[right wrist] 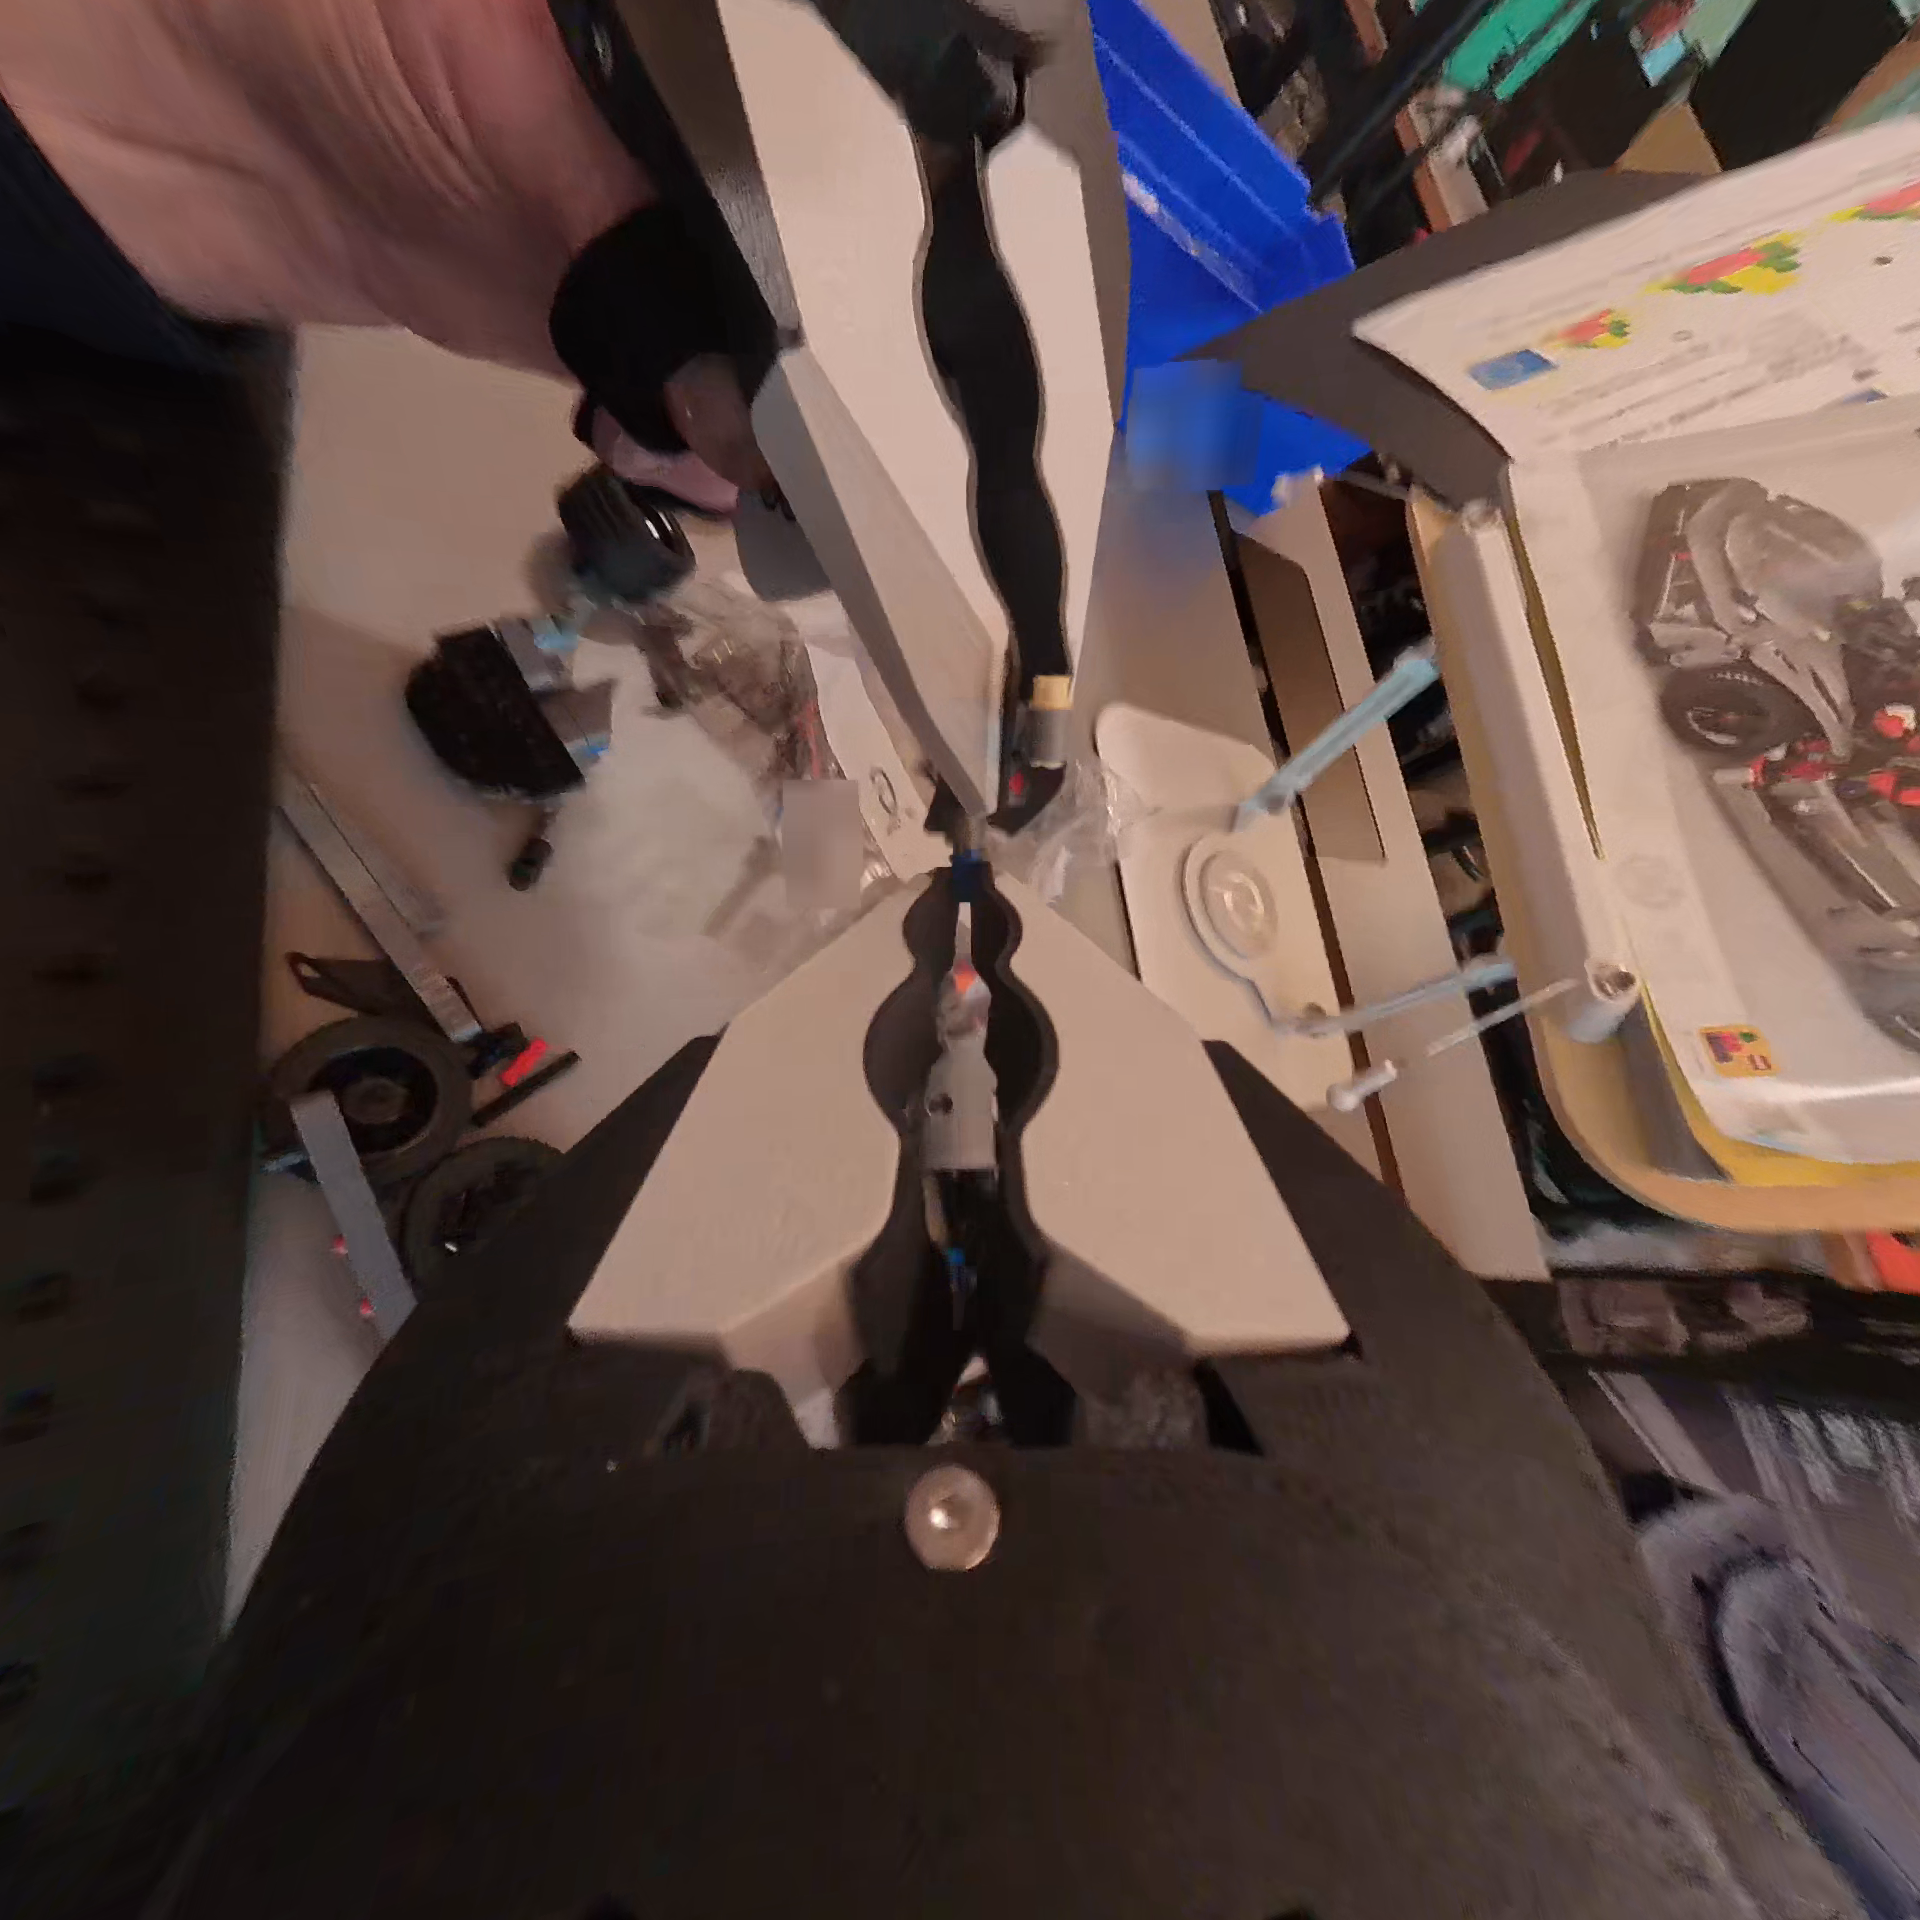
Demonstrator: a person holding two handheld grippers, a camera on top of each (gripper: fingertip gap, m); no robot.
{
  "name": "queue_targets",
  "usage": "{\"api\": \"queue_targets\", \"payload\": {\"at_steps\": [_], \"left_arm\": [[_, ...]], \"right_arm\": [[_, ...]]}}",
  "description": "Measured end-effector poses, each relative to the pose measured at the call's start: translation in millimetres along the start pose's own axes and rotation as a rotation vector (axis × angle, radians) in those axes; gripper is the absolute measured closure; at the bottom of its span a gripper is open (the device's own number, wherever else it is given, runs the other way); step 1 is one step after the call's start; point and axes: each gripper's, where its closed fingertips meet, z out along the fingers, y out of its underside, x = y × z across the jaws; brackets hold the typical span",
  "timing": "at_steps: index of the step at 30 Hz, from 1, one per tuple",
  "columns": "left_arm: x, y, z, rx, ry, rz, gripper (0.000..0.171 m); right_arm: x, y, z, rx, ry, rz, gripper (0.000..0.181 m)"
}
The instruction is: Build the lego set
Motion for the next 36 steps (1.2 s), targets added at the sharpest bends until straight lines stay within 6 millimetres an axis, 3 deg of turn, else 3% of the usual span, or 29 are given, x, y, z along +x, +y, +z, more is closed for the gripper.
{"api": "queue_targets", "payload": {"at_steps": [1,2,3,4,6,8,11,14,15,17,21,25,28,32,36], "left_arm": [[-1,-10,-6,0.060,-0.015,0.002,0.167],[2,-40,-30,0.222,0.025,-0.033,0.168],[-14,-50,-55,0.275,-0.049,-0.016,0.169],[-32,-41,-69,0.240,-0.129,-0.021,0.168],[-43,-31,-68,0.258,-0.120,-0.112,0.168],[-38,-28,-55,0.231,-0.082,-0.112,0.167],[-46,-22,-48,0.197,-0.119,-0.112,0.167],[-46,-22,-45,0.208,-0.109,-0.131,0.167],[-48,-20,-46,0.196,-0.126,-0.131,0.167],[-50,-16,-49,0.193,-0.119,-0.152,0.167],[-52,-20,-55,0.244,-0.105,-0.182,0.167],[-42,-24,-48,0.273,-0.023,-0.215,0.167],[-35,-24,-40,0.278,0.022,-0.229,0.167],[-24,-27,-29,0.285,0.064,-0.203,0.167],[-13,-32,-21,0.317,0.134,-0.201,0.167]], "right_arm": [[0,27,7,-0.117,0.012,-0.029,0.180],[-5,45,11,-0.145,-0.009,-0.009,0.180],[-8,53,9,-0.124,-0.033,0.040,0.181],[-7,53,5,-0.105,-0.037,0.068,0.181],[0,45,2,-0.064,-0.042,0.132,0.180],[-2,21,6,0.065,-0.111,0.214,0.180],[-8,9,27,0.026,-0.137,0.195,0.180],[-11,15,71,-0.122,-0.151,0.195,0.174],[-14,20,83,-0.177,-0.144,0.174,0.161],[-14,28,93,-0.234,-0.114,0.141,0.157],[-4,11,74,-0.083,-0.119,0.198,0.165],[14,-30,34,0.210,-0.147,0.317,0.162],[17,-55,13,0.409,-0.258,0.449,0.155],[15,-66,6,0.524,-0.390,0.587,0.152],[19,-67,-5,0.614,-0.484,0.686,0.175]]}}
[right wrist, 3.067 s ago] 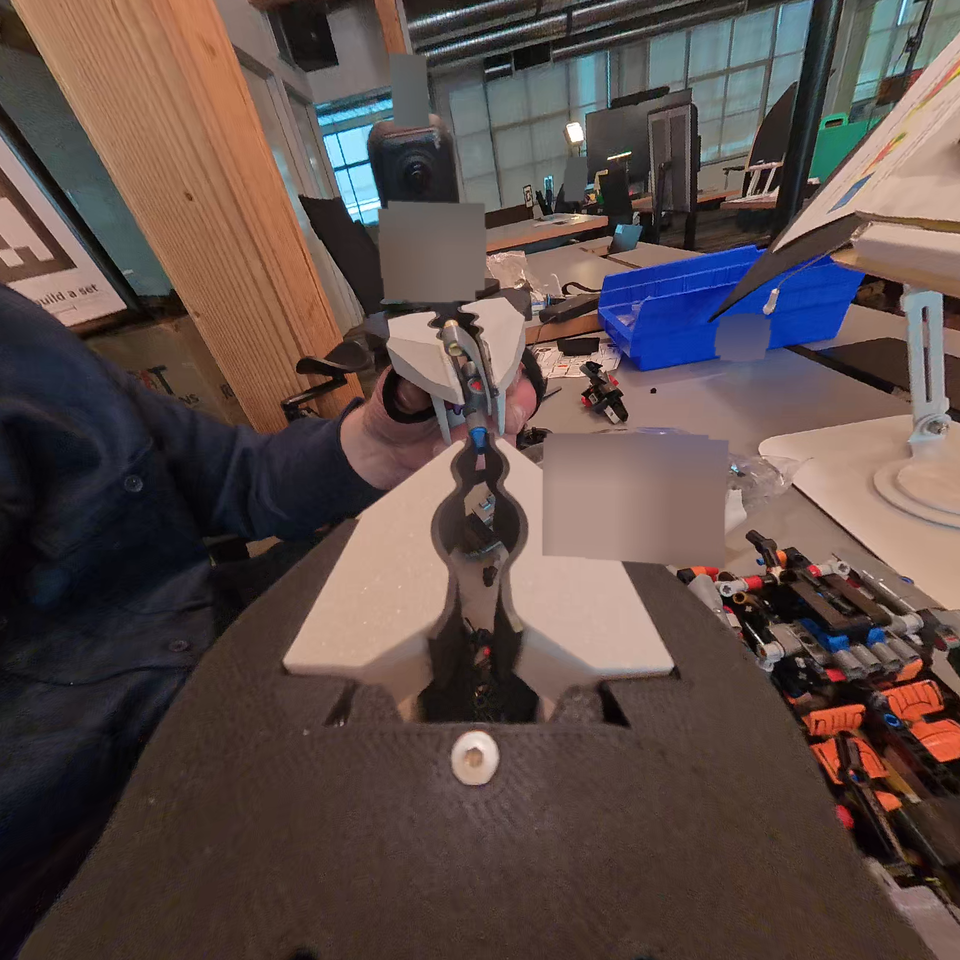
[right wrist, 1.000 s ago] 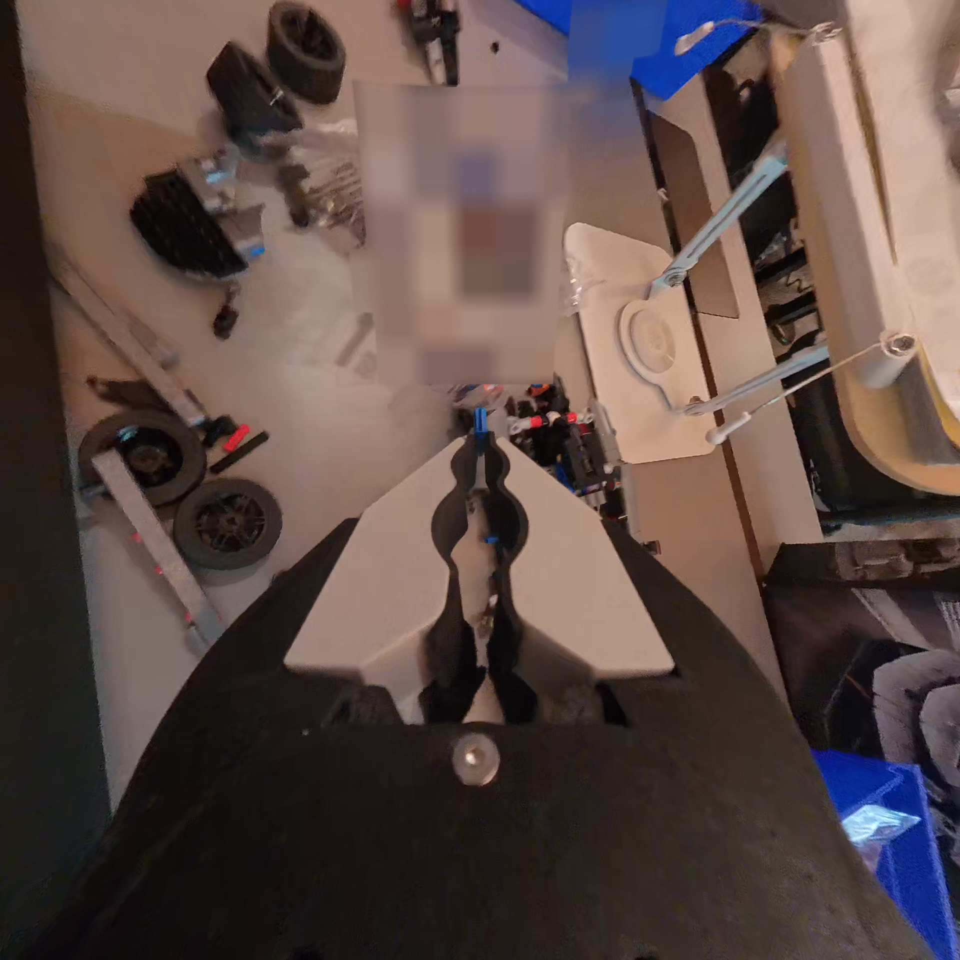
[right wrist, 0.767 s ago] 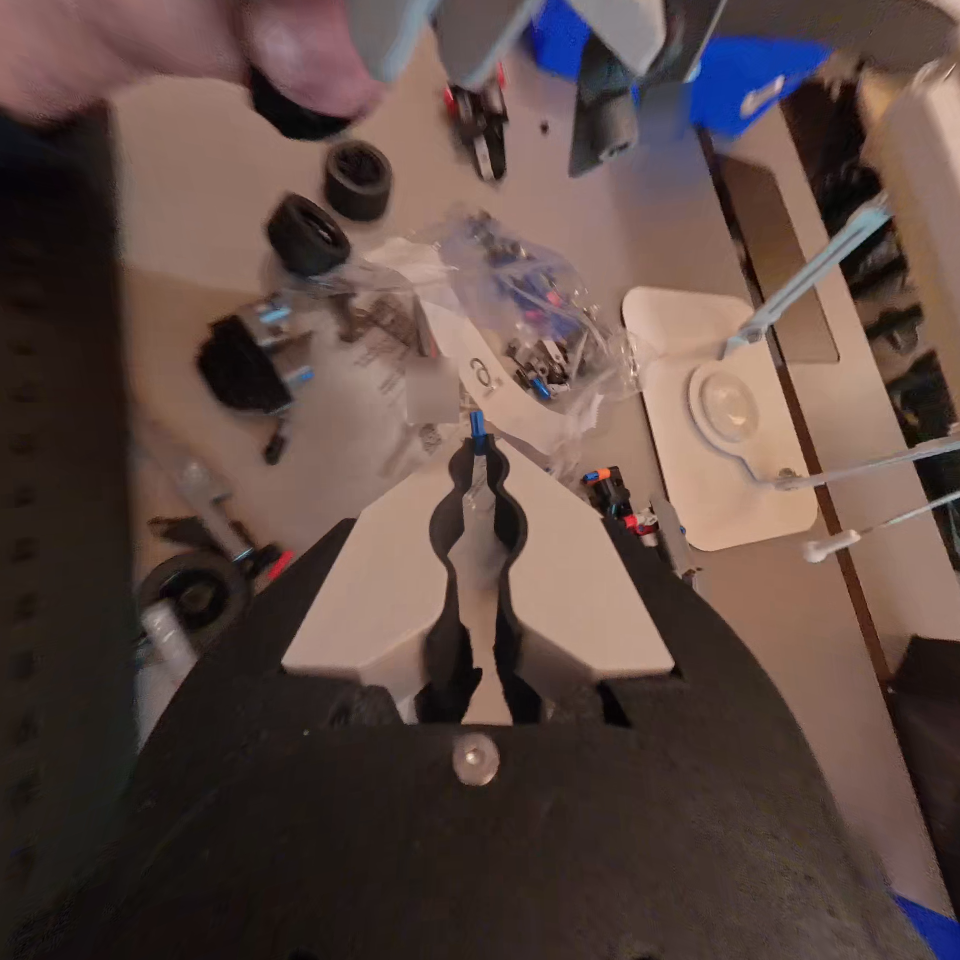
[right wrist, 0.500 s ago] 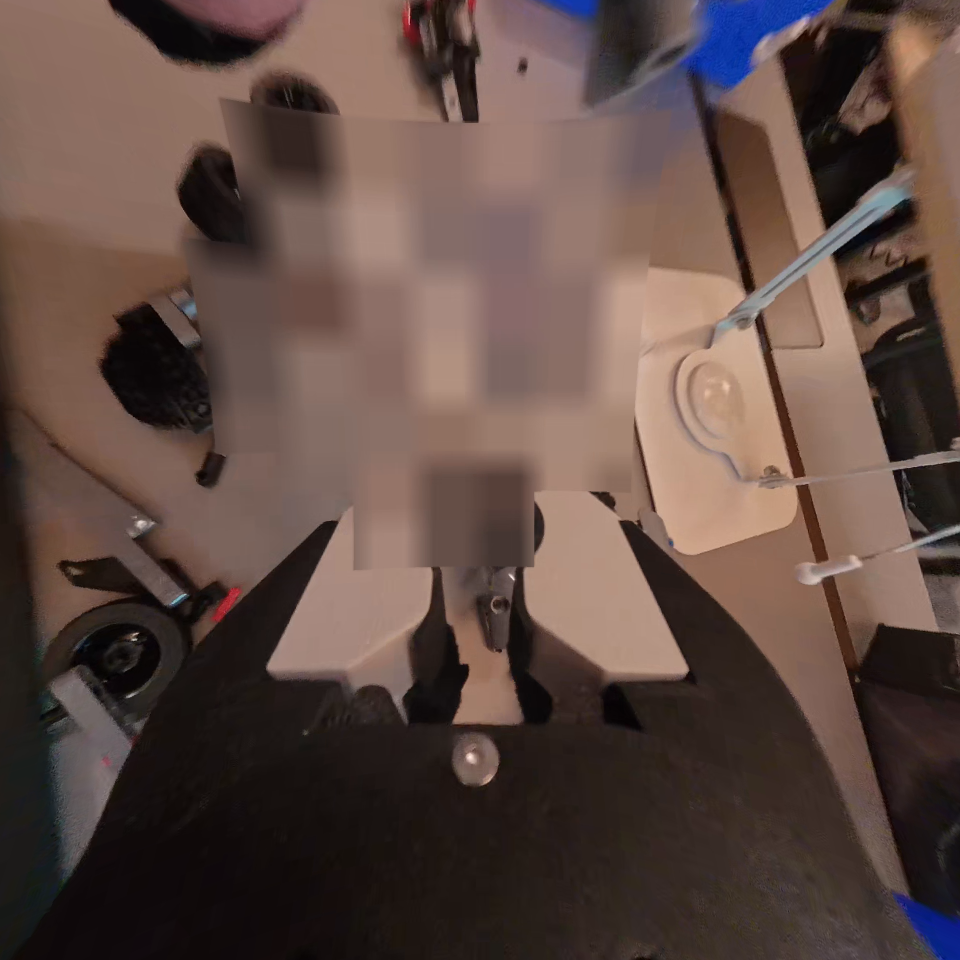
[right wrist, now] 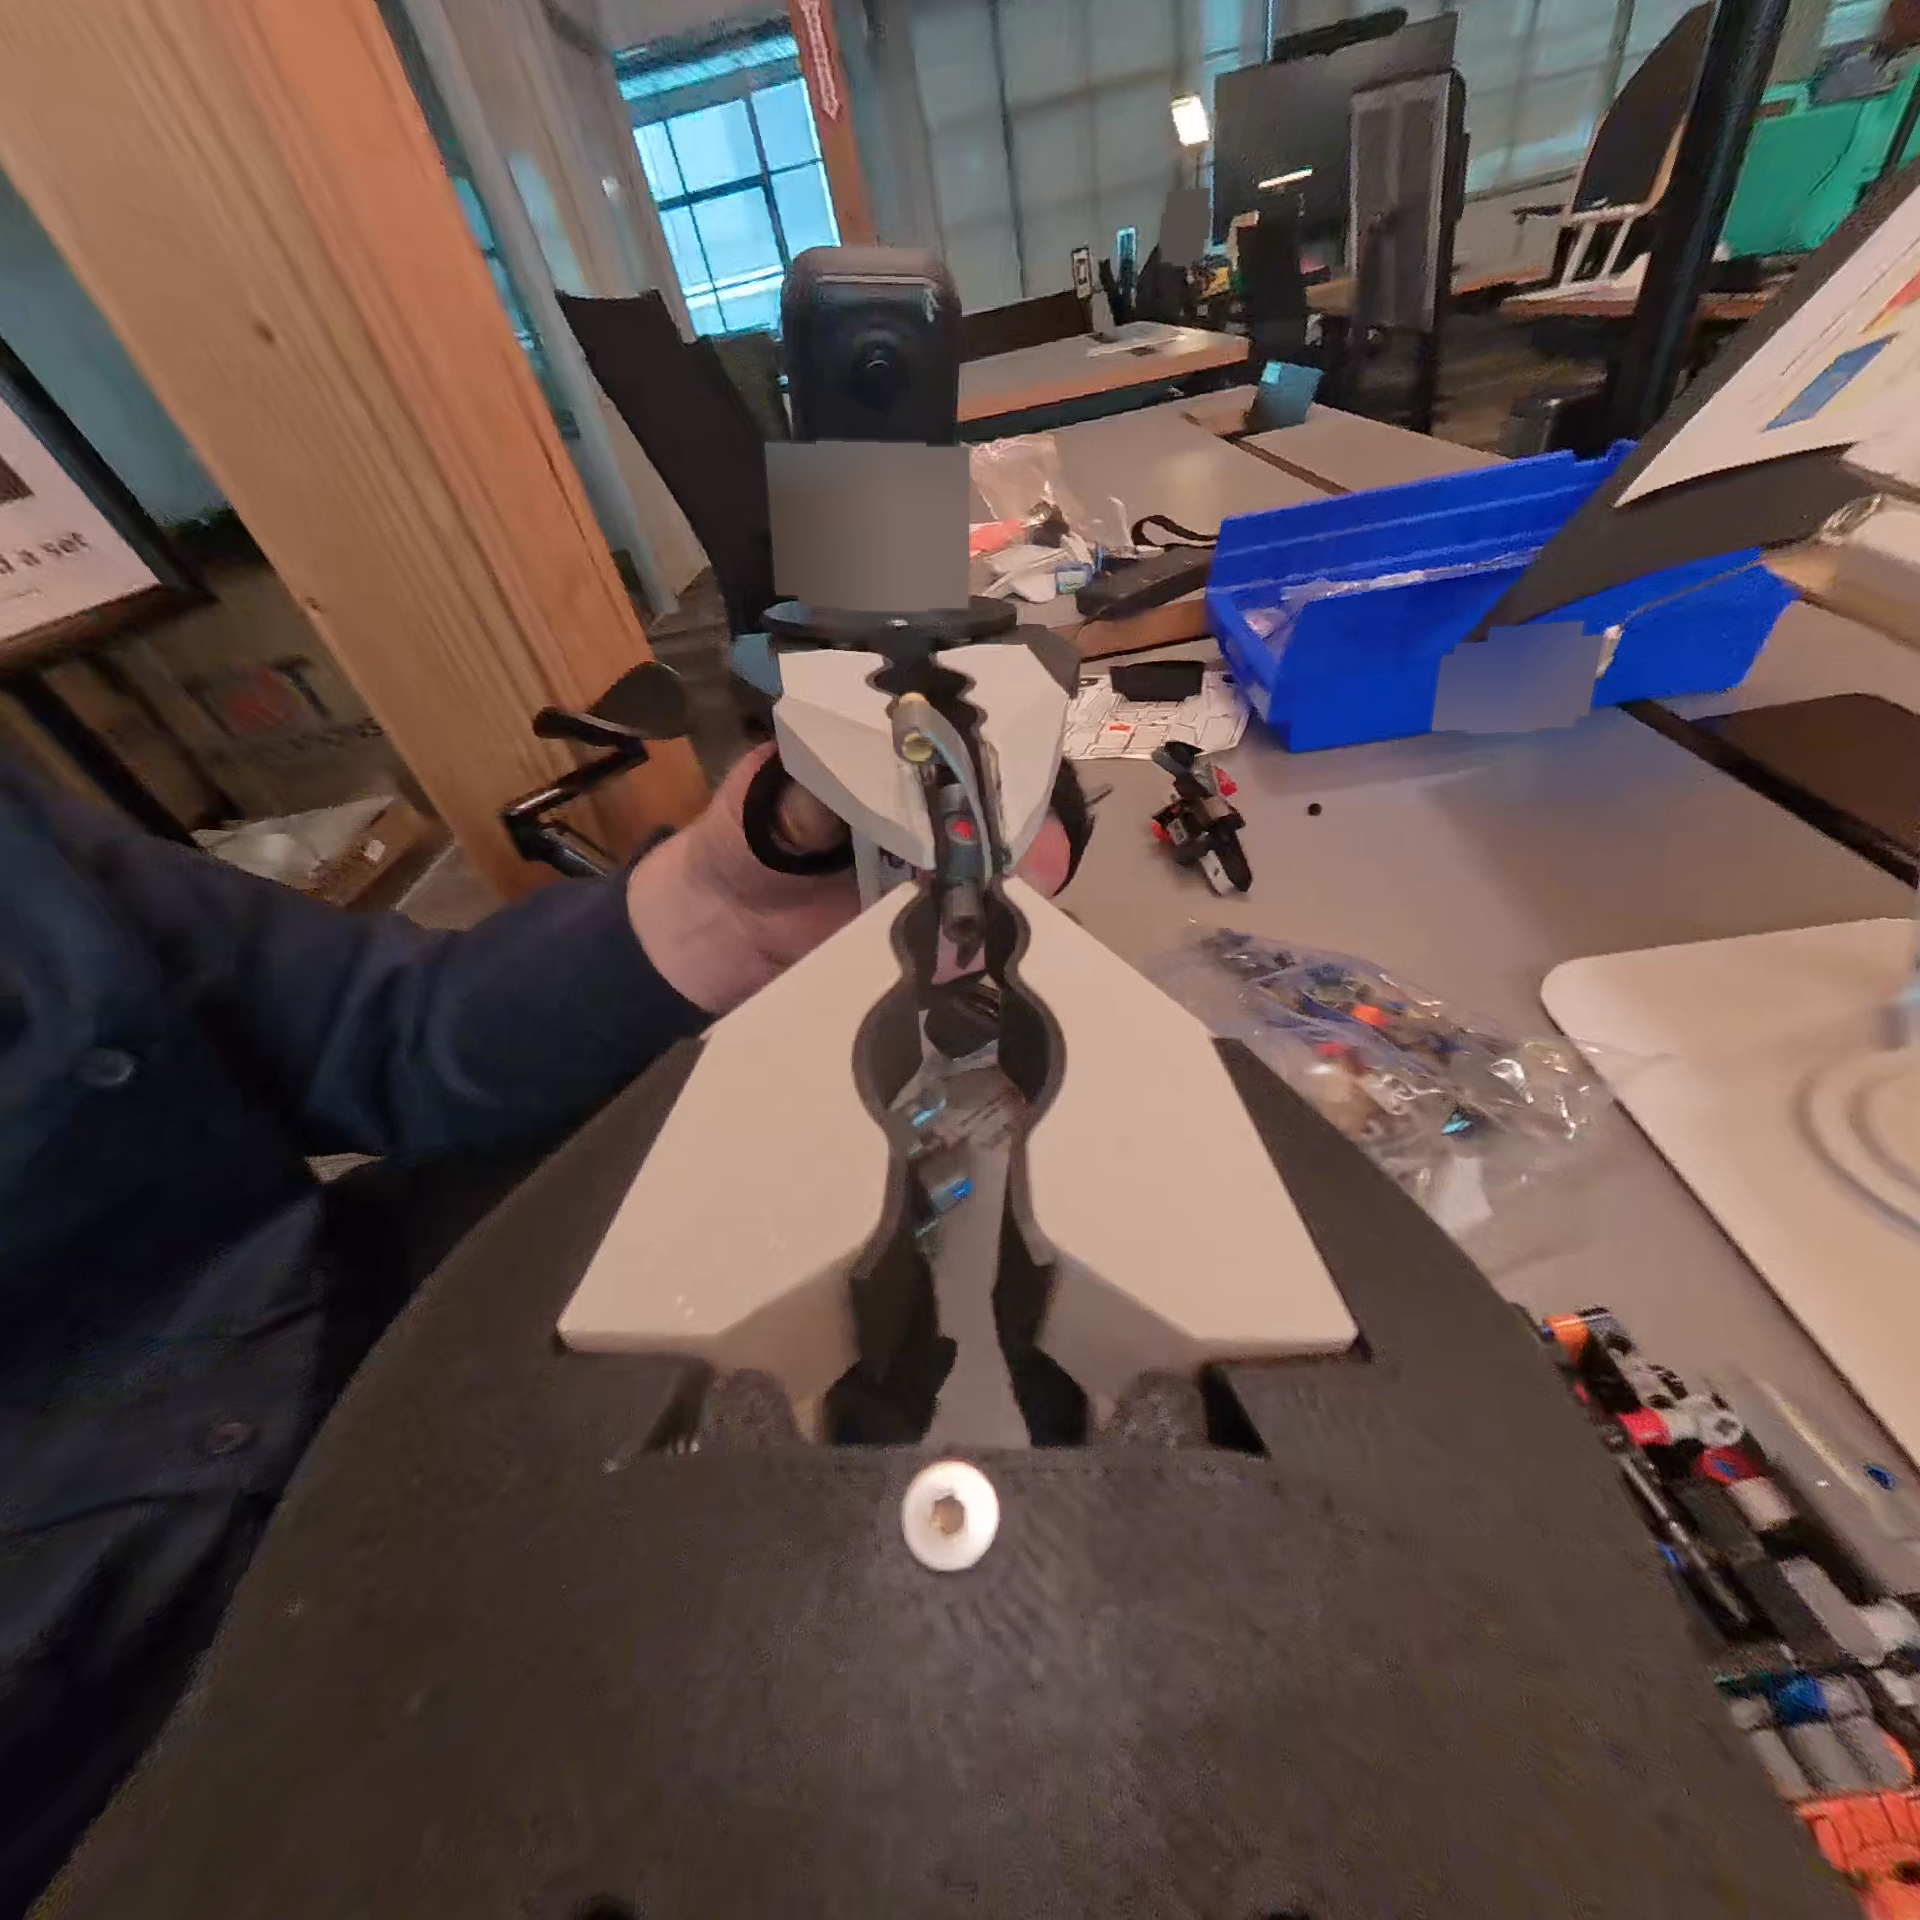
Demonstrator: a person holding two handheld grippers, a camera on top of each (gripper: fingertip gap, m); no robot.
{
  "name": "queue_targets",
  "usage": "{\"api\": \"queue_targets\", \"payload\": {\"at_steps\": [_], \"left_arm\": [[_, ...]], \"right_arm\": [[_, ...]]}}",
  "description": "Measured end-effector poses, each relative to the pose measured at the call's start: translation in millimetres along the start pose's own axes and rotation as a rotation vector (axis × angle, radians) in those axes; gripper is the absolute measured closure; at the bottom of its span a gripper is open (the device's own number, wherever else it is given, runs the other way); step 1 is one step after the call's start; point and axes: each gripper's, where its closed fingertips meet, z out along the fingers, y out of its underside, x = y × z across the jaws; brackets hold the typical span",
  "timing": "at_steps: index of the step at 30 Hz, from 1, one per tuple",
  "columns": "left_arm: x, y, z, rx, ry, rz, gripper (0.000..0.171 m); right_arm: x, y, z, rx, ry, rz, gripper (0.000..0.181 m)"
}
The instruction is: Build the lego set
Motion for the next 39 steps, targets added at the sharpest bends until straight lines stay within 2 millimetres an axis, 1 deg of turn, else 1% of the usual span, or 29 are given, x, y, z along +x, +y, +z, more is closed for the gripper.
{"api": "queue_targets", "payload": {"at_steps": [2,5,7,9,11,14,18,20,24,25,27,31,33,35,37,38,39], "left_arm": [[0,3,2,-0.016,-0.002,0.007,0.165],[2,-1,0,-0.010,-0.014,0.062,0.161],[4,1,0,-0.036,-0.021,0.110,0.160],[9,2,1,-0.039,0.003,0.108,0.166],[8,4,2,-0.056,-0.009,0.127,0.167],[4,2,1,-0.061,-0.095,0.216,0.171],[2,-5,-1,-0.028,-0.153,0.251,0.171],[4,-8,-1,-0.025,-0.166,0.285,0.171],[5,-12,-1,-0.023,-0.217,0.355,0.171],[7,-14,0,-0.009,-0.222,0.356,0.171],[4,-16,0,-0.004,-0.246,0.358,0.171],[0,-21,-2,0.011,-0.292,0.374,0.171],[2,-23,-2,0.022,-0.292,0.397,0.171],[0,-23,-2,0.027,-0.288,0.378,0.171],[5,-25,-1,0.038,-0.253,0.384,0.171],[9,-27,-1,0.058,-0.239,0.395,0.171],[8,-26,0,0.059,-0.245,0.397,0.171]], "right_arm": [[0,3,-3,-0.027,0.011,-0.013,0.177],[-3,6,-5,-0.088,0.033,-0.070,0.177],[-5,8,-5,-0.113,0.029,-0.082,0.177],[-6,10,-7,-0.125,0.019,-0.078,0.176],[-7,12,-7,-0.129,0.007,-0.067,0.177],[-6,10,-5,-0.109,0.015,-0.040,0.177],[-9,4,-2,-0.013,-0.057,0.073,0.177],[-12,3,-2,-0.013,-0.056,0.066,0.177],[-16,-2,-2,0.043,-0.099,0.115,0.177],[-16,-3,-2,0.053,-0.105,0.118,0.177],[-15,-5,-2,0.078,-0.125,0.154,0.177],[-13,-9,0,0.129,-0.105,0.165,0.176],[-13,-11,0,0.123,-0.110,0.146,0.176],[-12,-11,0,0.125,-0.114,0.142,0.176],[-17,-17,-4,0.160,-0.165,0.162,0.176],[-17,-19,-5,0.173,-0.169,0.169,0.175],[-14,-19,-6,0.175,-0.155,0.171,0.174]]}}
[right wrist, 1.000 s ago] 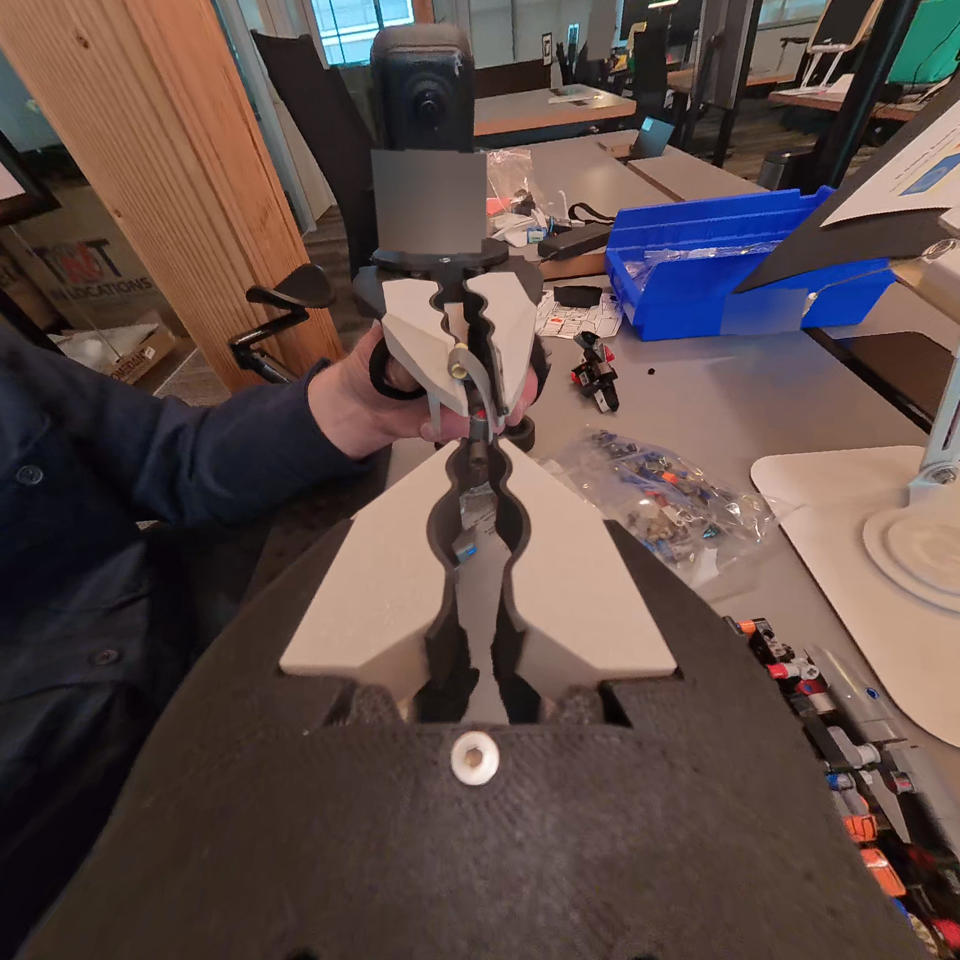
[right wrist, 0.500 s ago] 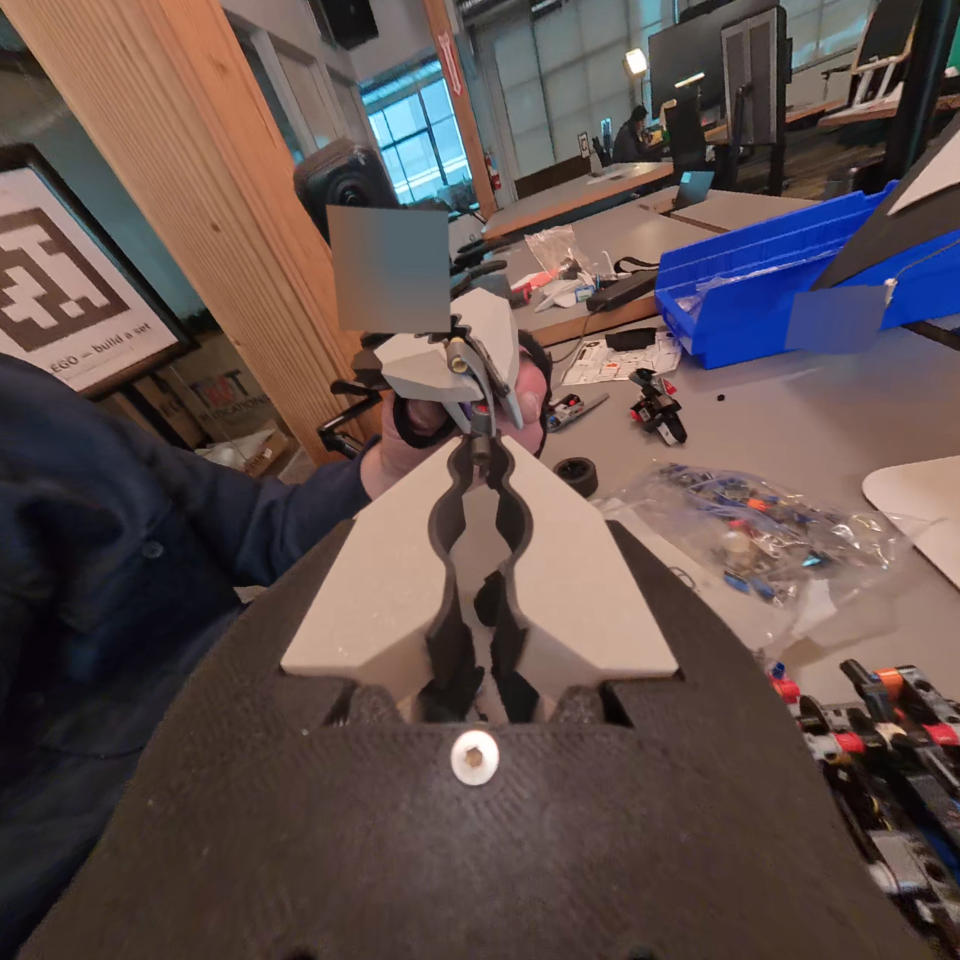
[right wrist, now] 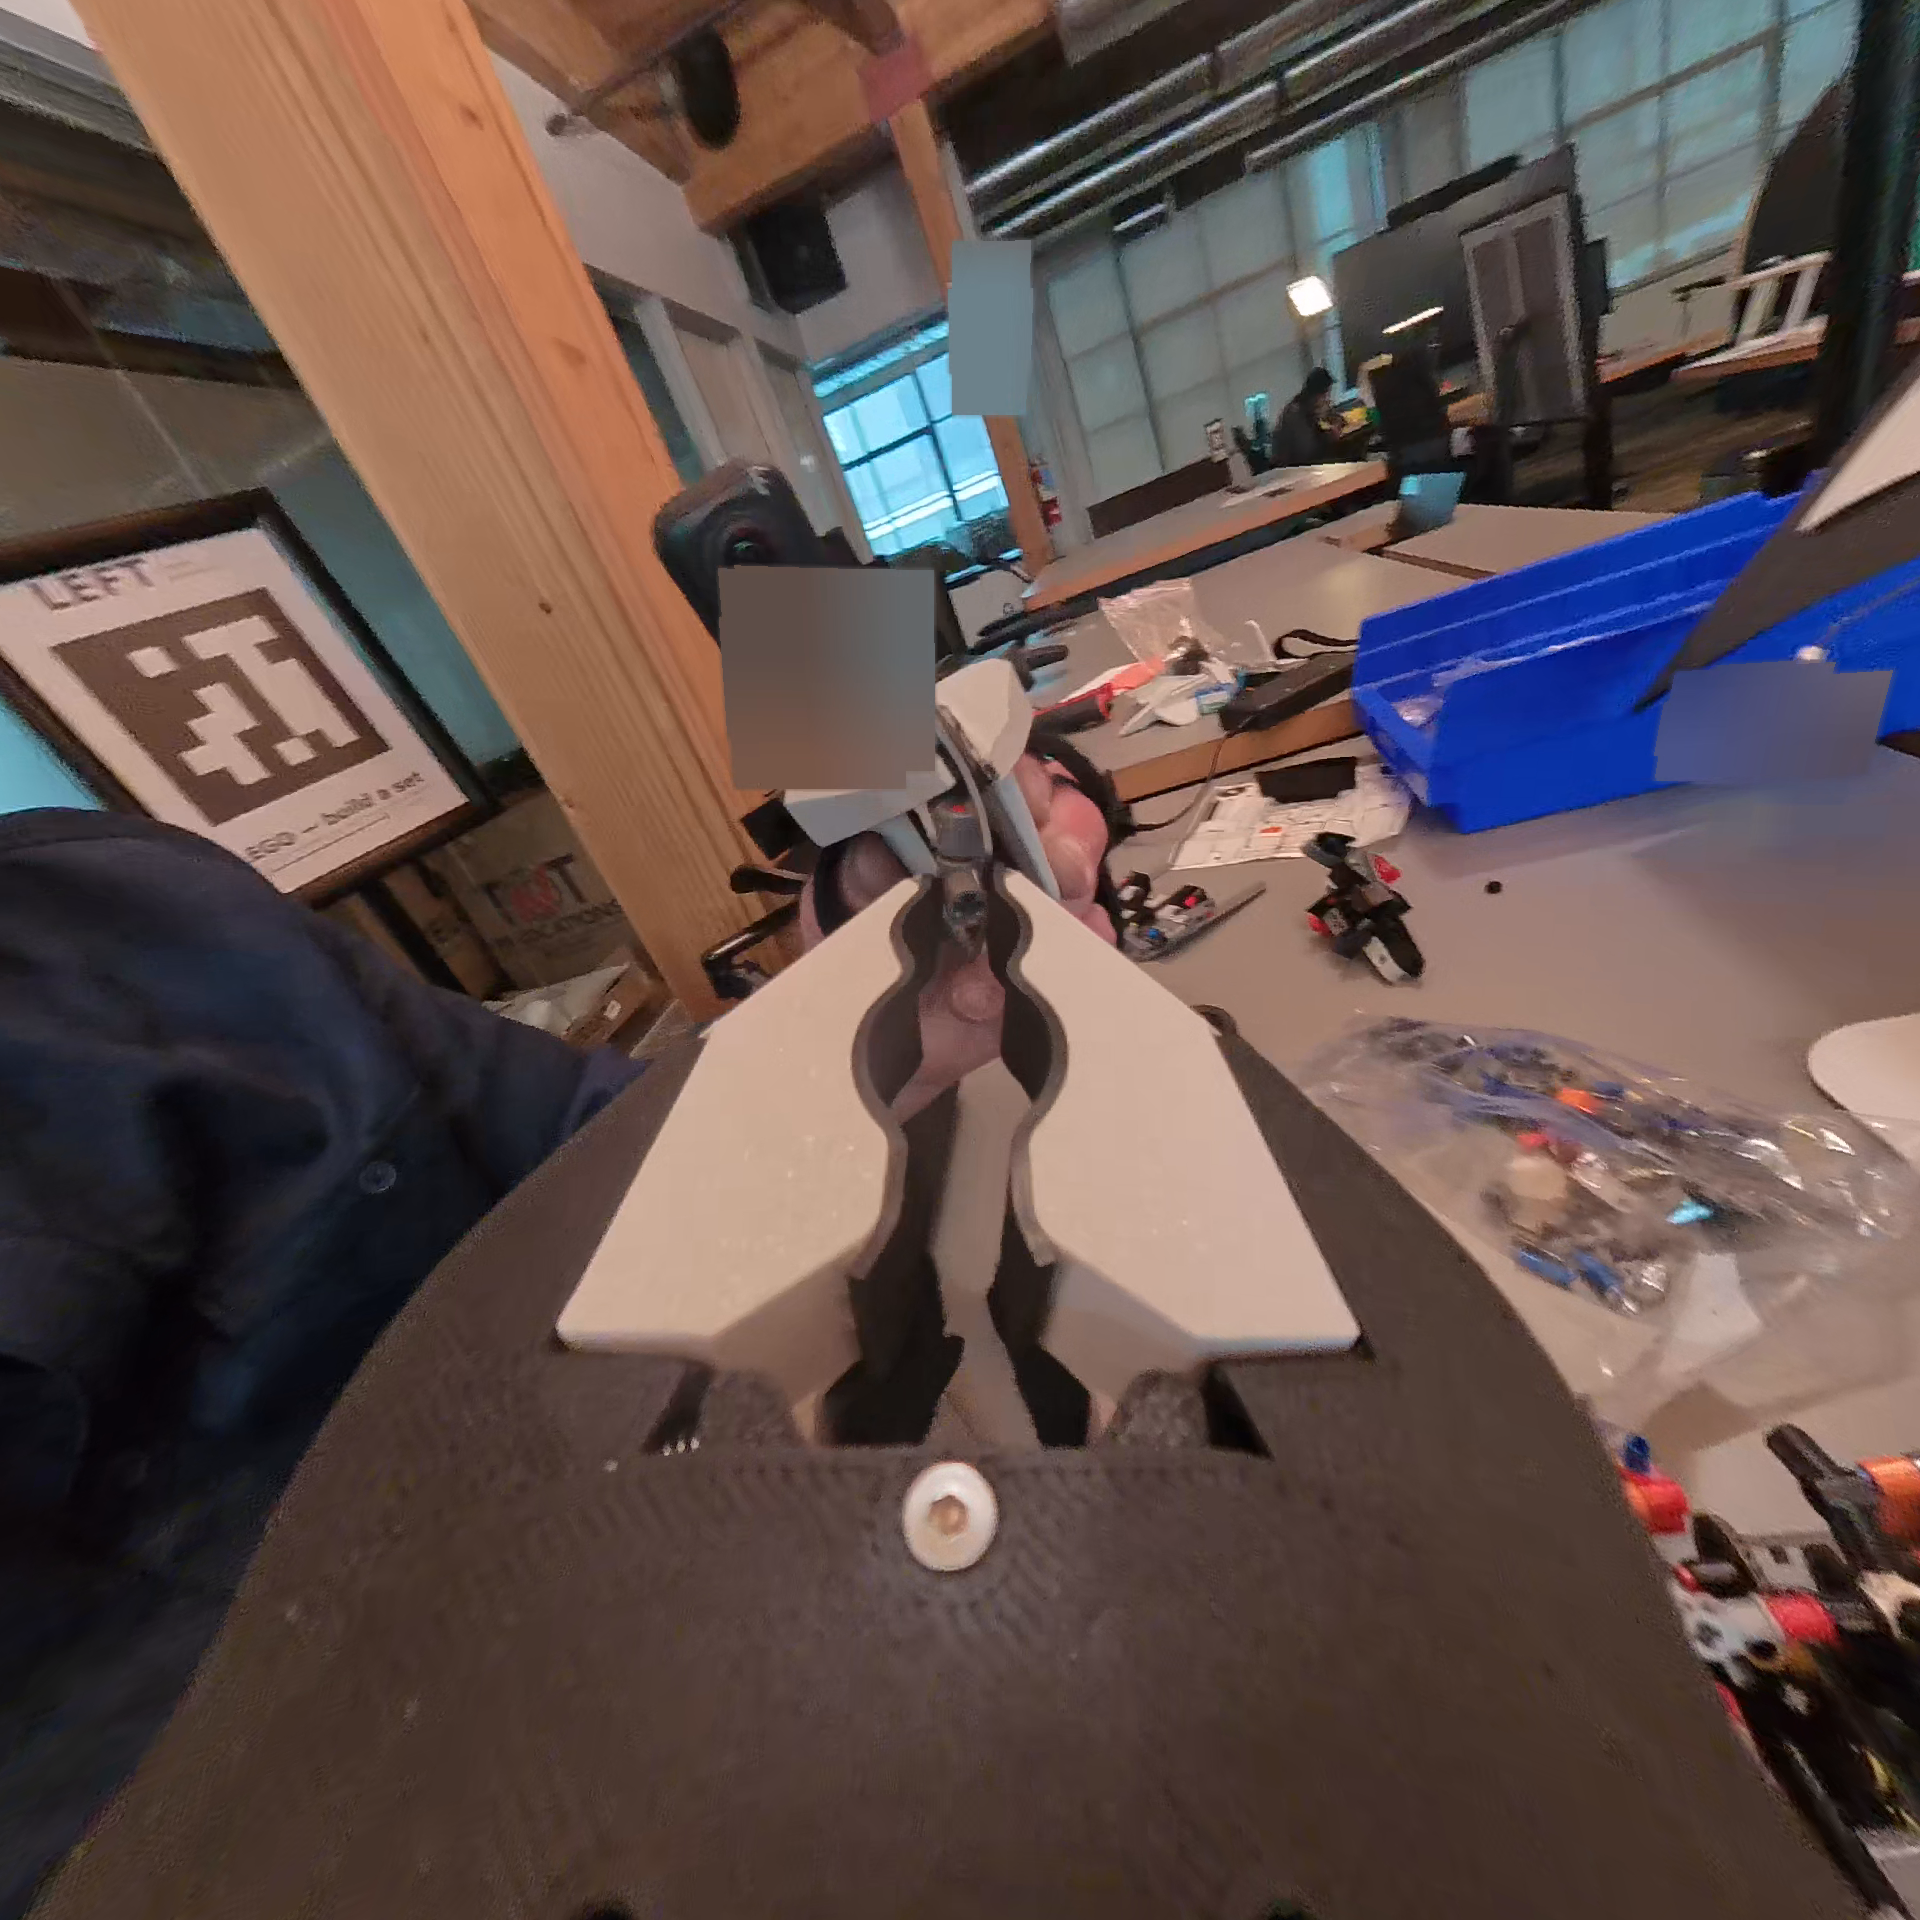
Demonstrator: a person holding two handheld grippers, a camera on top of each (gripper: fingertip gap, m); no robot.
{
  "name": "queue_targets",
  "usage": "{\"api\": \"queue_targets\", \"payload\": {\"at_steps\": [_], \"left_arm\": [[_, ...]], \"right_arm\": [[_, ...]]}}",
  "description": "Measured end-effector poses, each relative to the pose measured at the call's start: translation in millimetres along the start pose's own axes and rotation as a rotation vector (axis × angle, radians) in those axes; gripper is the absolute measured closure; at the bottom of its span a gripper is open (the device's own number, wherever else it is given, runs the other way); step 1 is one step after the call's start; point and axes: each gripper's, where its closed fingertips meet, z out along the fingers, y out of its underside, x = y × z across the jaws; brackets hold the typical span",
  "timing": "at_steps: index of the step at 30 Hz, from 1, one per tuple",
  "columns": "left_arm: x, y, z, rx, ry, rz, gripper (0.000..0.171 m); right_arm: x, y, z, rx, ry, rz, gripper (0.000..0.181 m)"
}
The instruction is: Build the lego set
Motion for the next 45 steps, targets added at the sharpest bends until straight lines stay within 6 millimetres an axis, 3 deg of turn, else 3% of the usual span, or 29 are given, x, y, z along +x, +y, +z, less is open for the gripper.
{"api": "queue_targets", "payload": {"at_steps": [15,20,21,22,23,24,28,30,34,40,42,45], "left_arm": [[-6,-4,1,0.014,-0.076,-0.009,0.171],[-10,-5,1,0.007,-0.117,-0.004,0.171],[-17,-11,-2,0.029,-0.180,0.026,0.171],[-35,-30,-19,0.117,-0.263,0.028,0.171],[-56,-46,-42,0.183,-0.315,-0.031,0.171],[-65,-52,-56,0.212,-0.333,-0.035,0.171],[-45,-23,-30,0.101,-0.187,-0.086,0.171],[-49,-24,-32,0.114,-0.161,-0.129,0.171],[-51,-6,-34,0.075,-0.105,-0.227,0.171],[-21,50,-22,-0.363,0.003,-0.034,0.171],[-1,76,-18,-0.518,0.100,-0.014,0.171],[9,118,-18,-0.745,0.120,0.060,0.171]], "right_arm": [[0,-6,3,0.035,0.095,-0.077,0.178],[0,-2,6,0.064,0.051,-0.008,0.177],[2,11,11,-0.005,0.072,-0.033,0.177],[2,25,17,-0.057,0.084,-0.046,0.177],[-1,28,20,-0.044,0.064,-0.017,0.177],[0,26,21,-0.024,0.068,-0.018,0.177],[23,20,3,-0.095,0.175,-0.065,0.176],[26,22,-9,-0.113,0.179,-0.045,0.176],[41,42,-27,-0.294,0.292,-0.126,0.176],[61,40,-47,-0.291,0.355,-0.089,0.176],[66,38,-54,-0.275,0.366,-0.065,0.176],[72,39,-63,-0.278,0.392,-0.059,0.176]]}}
